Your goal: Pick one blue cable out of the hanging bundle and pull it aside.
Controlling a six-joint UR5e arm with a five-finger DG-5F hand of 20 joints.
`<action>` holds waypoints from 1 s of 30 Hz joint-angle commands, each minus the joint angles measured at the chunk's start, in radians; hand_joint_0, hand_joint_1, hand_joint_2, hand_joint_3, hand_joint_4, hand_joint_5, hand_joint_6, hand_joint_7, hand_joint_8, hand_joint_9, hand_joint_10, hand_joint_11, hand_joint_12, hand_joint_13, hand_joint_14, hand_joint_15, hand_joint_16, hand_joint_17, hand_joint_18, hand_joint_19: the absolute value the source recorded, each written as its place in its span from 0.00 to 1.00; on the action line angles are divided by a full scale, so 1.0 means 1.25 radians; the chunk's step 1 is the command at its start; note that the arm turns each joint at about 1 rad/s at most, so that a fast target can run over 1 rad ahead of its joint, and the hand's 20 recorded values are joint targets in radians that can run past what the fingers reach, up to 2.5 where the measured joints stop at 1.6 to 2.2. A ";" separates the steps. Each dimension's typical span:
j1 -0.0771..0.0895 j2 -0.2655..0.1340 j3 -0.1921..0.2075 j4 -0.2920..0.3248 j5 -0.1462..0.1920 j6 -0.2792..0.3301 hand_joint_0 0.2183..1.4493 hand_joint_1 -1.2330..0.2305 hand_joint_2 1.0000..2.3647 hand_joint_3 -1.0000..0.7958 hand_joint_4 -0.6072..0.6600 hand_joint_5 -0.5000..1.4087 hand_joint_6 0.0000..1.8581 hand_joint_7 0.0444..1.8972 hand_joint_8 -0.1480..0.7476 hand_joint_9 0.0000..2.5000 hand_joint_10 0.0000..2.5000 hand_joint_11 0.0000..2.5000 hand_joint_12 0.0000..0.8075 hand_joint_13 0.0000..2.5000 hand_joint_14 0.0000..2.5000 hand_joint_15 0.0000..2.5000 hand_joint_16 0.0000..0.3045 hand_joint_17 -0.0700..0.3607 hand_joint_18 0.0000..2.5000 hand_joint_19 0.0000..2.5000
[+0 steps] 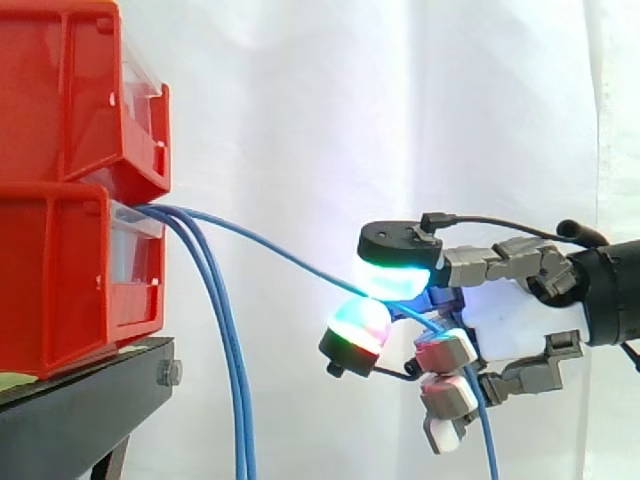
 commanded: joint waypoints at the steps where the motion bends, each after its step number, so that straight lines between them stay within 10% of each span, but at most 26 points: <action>1: -0.008 -0.001 0.000 -0.003 0.000 0.004 0.25 0.29 0.22 0.53 0.29 0.26 0.47 0.55 0.44 0.58 0.01 0.30 0.42 0.49 0.01 0.29 0.20 0.48 0.42 0.17; 17: -0.047 0.000 -0.001 -0.004 -0.015 0.004 0.23 0.30 0.30 0.52 0.31 0.26 0.47 0.57 0.43 0.59 0.01 0.31 0.45 0.48 0.01 0.32 0.20 0.48 0.41 0.17; 30: -0.041 -0.001 -0.070 0.072 -0.016 -0.013 0.25 0.31 0.24 0.53 0.33 0.26 0.47 0.56 0.48 0.65 0.01 0.43 0.48 0.55 0.01 0.45 0.18 0.45 0.46 0.23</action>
